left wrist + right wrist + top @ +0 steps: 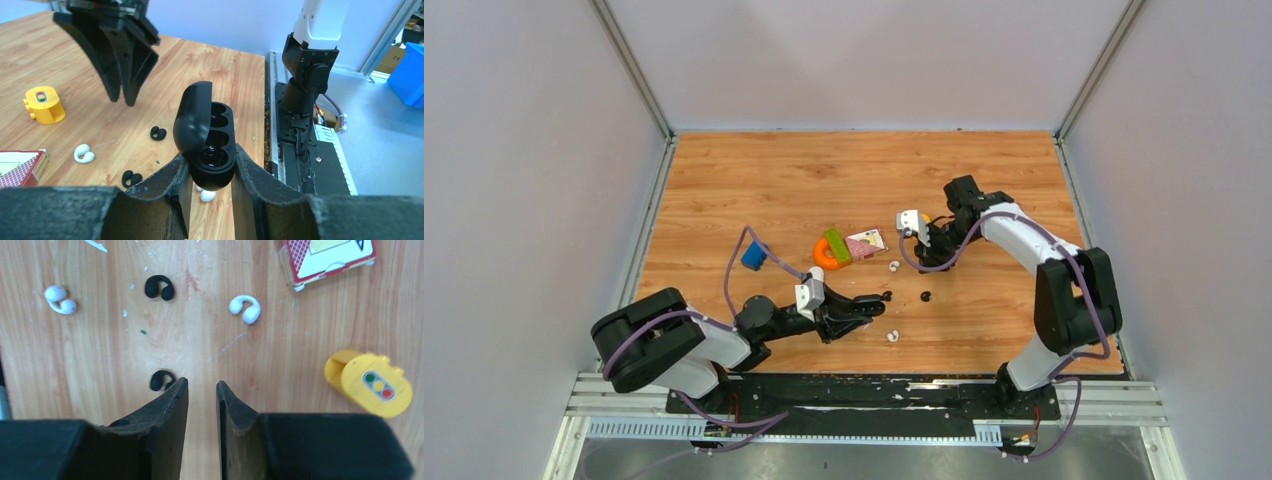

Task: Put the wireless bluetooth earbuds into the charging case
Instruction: Adjust the right earbud at the center of the board.

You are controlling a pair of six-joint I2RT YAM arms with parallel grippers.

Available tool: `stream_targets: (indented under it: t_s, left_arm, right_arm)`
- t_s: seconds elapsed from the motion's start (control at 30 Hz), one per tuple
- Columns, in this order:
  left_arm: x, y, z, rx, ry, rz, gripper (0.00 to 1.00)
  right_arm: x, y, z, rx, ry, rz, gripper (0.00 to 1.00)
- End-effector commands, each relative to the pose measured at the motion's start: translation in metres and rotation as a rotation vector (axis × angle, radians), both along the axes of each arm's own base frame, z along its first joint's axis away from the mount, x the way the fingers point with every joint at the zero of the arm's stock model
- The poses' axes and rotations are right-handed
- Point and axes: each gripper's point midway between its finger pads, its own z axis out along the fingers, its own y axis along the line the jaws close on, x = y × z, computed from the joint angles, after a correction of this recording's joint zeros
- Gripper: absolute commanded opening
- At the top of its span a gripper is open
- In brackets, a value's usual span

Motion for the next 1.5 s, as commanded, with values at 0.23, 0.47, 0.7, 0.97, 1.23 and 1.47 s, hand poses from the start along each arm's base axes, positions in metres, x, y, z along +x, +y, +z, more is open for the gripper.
stream_targets:
  t_s: [0.23, 0.47, 0.7, 0.97, 1.23, 1.47]
  left_arm:
    - [-0.004, 0.004, 0.028, -0.091, -0.068, -0.002, 0.0]
    - [-0.004, 0.003, 0.026, -0.082, -0.065, -0.006, 0.0]
    - [-0.004, 0.002, 0.023, -0.072, -0.06, -0.009, 0.0]
    - [-0.003, 0.001, 0.021, -0.063, -0.057, -0.011, 0.0]
    - [-0.003, -0.001, 0.018, -0.056, -0.052, -0.014, 0.0]
    - [-0.003, -0.001, 0.017, -0.051, -0.05, -0.015, 0.0]
  right_arm:
    - [0.015, 0.013, -0.027, -0.164, -0.111, 0.319, 0.41]
    - [0.008, 0.006, -0.045, -0.242, -0.083, 0.352, 0.42]
    - [-0.004, -0.003, -0.052, -0.273, -0.026, 0.367, 0.42]
    - [-0.017, -0.01, -0.055, -0.289, 0.003, 0.376, 0.42]
    - [-0.029, -0.017, -0.056, -0.3, 0.026, 0.375, 0.42]
    - [-0.04, -0.017, -0.052, -0.28, 0.047, 0.37, 0.41]
